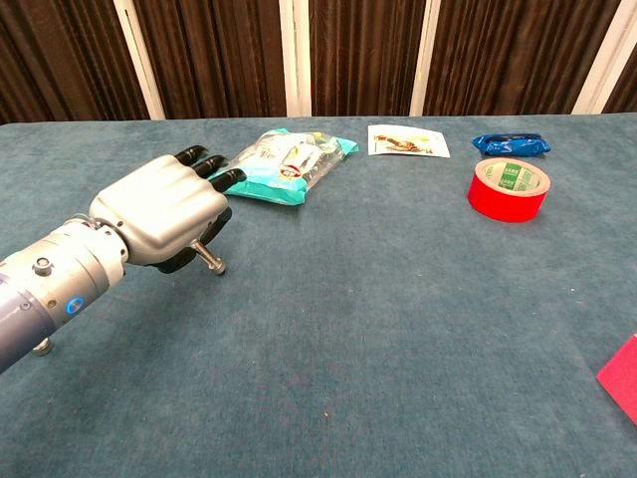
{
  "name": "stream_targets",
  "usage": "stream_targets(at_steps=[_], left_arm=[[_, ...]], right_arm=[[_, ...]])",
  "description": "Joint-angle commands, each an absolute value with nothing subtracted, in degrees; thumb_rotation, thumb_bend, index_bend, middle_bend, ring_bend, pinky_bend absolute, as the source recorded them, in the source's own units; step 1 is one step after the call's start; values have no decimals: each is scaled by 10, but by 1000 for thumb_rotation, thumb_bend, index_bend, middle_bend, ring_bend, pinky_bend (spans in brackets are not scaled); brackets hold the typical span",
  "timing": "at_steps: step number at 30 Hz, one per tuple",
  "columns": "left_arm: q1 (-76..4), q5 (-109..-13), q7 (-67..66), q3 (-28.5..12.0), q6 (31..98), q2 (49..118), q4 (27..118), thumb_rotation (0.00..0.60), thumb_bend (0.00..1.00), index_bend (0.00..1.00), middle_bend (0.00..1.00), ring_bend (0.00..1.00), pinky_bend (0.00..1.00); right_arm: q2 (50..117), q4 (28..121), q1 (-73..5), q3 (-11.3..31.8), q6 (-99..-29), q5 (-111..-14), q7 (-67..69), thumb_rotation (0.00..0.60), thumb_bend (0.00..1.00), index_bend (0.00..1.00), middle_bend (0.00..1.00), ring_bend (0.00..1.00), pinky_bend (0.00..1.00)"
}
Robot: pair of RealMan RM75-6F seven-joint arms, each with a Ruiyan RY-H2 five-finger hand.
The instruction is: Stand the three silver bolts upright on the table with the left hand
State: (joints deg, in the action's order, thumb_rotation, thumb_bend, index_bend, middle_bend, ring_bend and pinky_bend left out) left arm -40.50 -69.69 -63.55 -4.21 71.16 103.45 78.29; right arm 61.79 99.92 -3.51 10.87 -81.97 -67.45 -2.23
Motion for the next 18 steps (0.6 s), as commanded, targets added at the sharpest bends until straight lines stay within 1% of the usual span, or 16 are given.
stream_targets(at_steps=[1, 18], left_arm=[[-407, -691, -643, -49, 711, 1037, 787, 600, 534, 534, 41, 0, 0], [-422, -650, -723, -73, 705, 1050, 809, 600, 526, 535, 27, 0, 0]], right_arm=[[618, 1000, -35, 109, -820, -675, -22, 600, 0, 8, 0, 0, 0], [618, 998, -37, 109, -815, -670, -22, 600, 0, 8, 0, 0, 0]])
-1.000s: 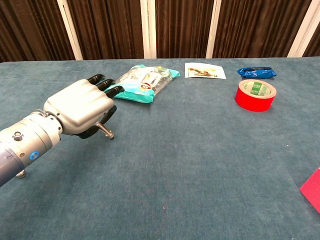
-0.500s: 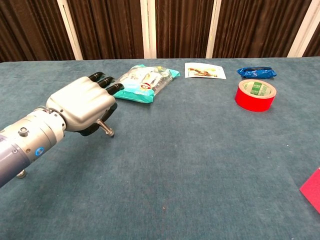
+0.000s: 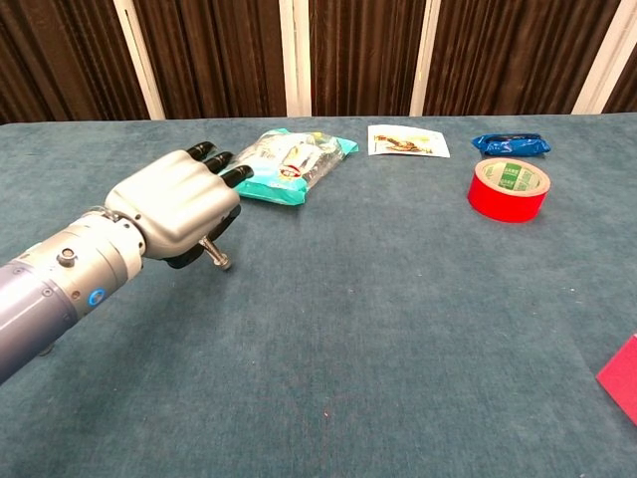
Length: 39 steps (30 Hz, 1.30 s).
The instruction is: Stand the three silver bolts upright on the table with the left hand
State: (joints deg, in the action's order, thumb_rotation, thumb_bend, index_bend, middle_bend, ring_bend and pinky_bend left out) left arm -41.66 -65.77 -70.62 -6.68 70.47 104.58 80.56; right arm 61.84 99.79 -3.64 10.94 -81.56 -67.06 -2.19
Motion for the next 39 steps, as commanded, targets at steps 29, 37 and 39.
stream_targets(at_steps=[29, 37, 39], left_arm=[[-446, -532, -805, -108, 725, 1066, 845, 600, 524, 505, 22, 0, 0], [-450, -522, -802, -105, 730, 1066, 841, 600, 500, 420, 13, 0, 0], [-452, -524, -799, -104, 732, 1065, 844, 600, 478, 379, 8, 0, 0]], right_arm=[[620, 997, -36, 111, -818, -666, -26, 600, 0, 8, 0, 0, 0], [620, 997, -36, 112, -818, -665, -27, 600, 0, 8, 0, 0, 0], [620, 997, -36, 112, -818, -665, -26, 600, 0, 8, 0, 0, 0]])
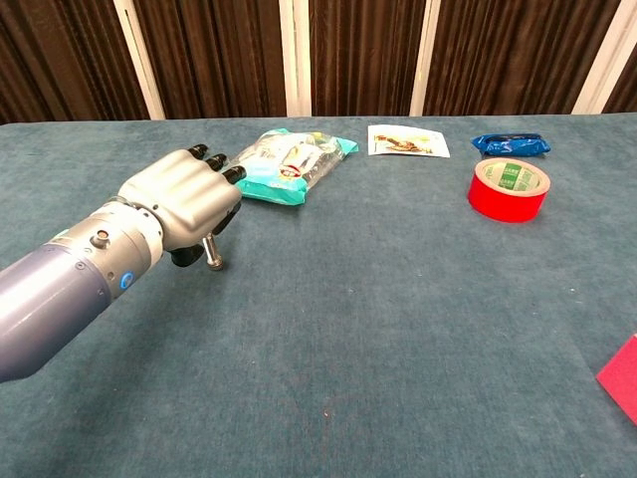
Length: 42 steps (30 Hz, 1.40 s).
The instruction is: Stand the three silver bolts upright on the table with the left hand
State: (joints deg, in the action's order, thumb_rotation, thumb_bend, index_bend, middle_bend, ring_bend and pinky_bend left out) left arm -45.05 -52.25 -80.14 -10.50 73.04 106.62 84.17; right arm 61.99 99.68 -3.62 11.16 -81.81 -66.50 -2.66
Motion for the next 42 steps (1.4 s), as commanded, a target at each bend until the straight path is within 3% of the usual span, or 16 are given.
stream_targets(at_steps=[1, 7, 14, 20, 27, 31, 36, 42], left_arm=[[-452, -526, -798, -104, 733, 1064, 845, 600, 461, 355, 4, 0, 0], [-455, -546, -771, -110, 742, 1048, 889, 600, 423, 318, 0, 0, 0], [-437, -570, -764, -135, 814, 1003, 1029, 600, 422, 304, 0, 0, 0], [-404, -534, -782, -171, 884, 926, 1194, 600, 421, 288, 0, 0, 0], [-342, -488, -763, -171, 933, 793, 1350, 600, 415, 266, 0, 0, 0], [-283, -541, -629, -135, 903, 718, 1350, 600, 415, 260, 0, 0, 0], [-181, -675, -420, -43, 874, 600, 1345, 600, 415, 258, 0, 0, 0], [-109, -808, -226, 16, 897, 561, 1238, 600, 415, 173, 0, 0, 0]], right_arm=[[620, 997, -36, 111, -818, -665, -27, 600, 0, 8, 0, 0, 0], [620, 997, -37, 111, -818, -665, -28, 600, 0, 8, 0, 0, 0], [625, 993, -39, 111, -815, -663, -35, 600, 0, 8, 0, 0, 0], [632, 999, -41, 106, -821, -667, -57, 600, 0, 8, 0, 0, 0], [646, 997, -47, 100, -818, -667, -85, 600, 0, 8, 0, 0, 0], [650, 998, -47, 97, -823, -674, -96, 600, 0, 8, 0, 0, 0], [648, 995, -46, 91, -832, -700, -94, 600, 0, 8, 0, 0, 0], [647, 987, -44, 86, -839, -725, -81, 600, 0, 8, 0, 0, 0]])
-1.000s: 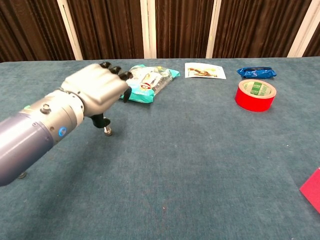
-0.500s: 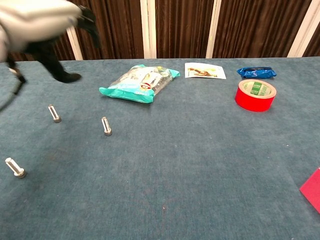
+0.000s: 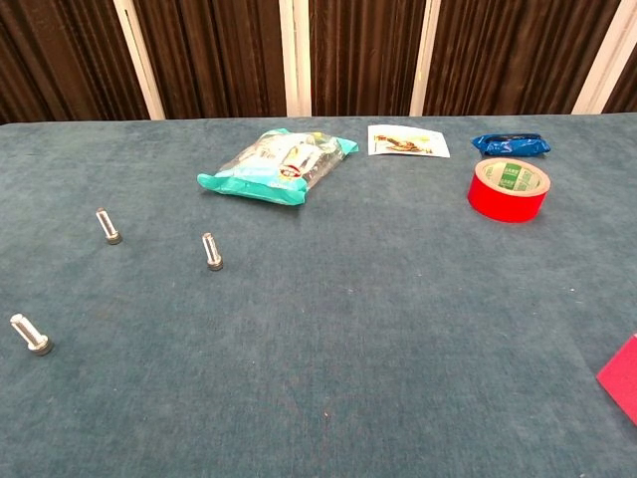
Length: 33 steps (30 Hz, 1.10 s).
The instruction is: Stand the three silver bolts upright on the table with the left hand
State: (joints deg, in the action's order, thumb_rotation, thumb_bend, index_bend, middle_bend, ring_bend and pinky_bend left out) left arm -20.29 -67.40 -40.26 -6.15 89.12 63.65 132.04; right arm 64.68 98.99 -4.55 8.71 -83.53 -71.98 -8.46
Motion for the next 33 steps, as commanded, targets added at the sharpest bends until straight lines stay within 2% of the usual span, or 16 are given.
stream_targets(at_steps=[1, 6, 11, 25, 33], left_arm=[[-101, -814, -204, 22, 899, 562, 1223, 600, 415, 167, 0, 0, 0], [-74, -832, -131, 37, 910, 582, 1151, 600, 415, 167, 0, 0, 0], [-52, -825, -138, 35, 929, 626, 1104, 600, 415, 167, 0, 0, 0], [-39, -828, -119, 27, 917, 672, 1043, 600, 419, 167, 0, 0, 0], [-30, -857, -98, 15, 944, 675, 1015, 600, 424, 174, 0, 0, 0]], right_arm=[[646, 986, -44, 85, -841, -728, -79, 600, 0, 8, 0, 0, 0], [642, 981, -43, 83, -844, -738, -73, 600, 0, 8, 0, 0, 0], [634, 978, -44, 79, -838, -752, -56, 600, 0, 8, 0, 0, 0], [624, 973, -44, 66, -840, -790, -50, 600, 0, 8, 0, 0, 0], [624, 967, -46, 60, -840, -810, -44, 600, 0, 8, 0, 0, 0]])
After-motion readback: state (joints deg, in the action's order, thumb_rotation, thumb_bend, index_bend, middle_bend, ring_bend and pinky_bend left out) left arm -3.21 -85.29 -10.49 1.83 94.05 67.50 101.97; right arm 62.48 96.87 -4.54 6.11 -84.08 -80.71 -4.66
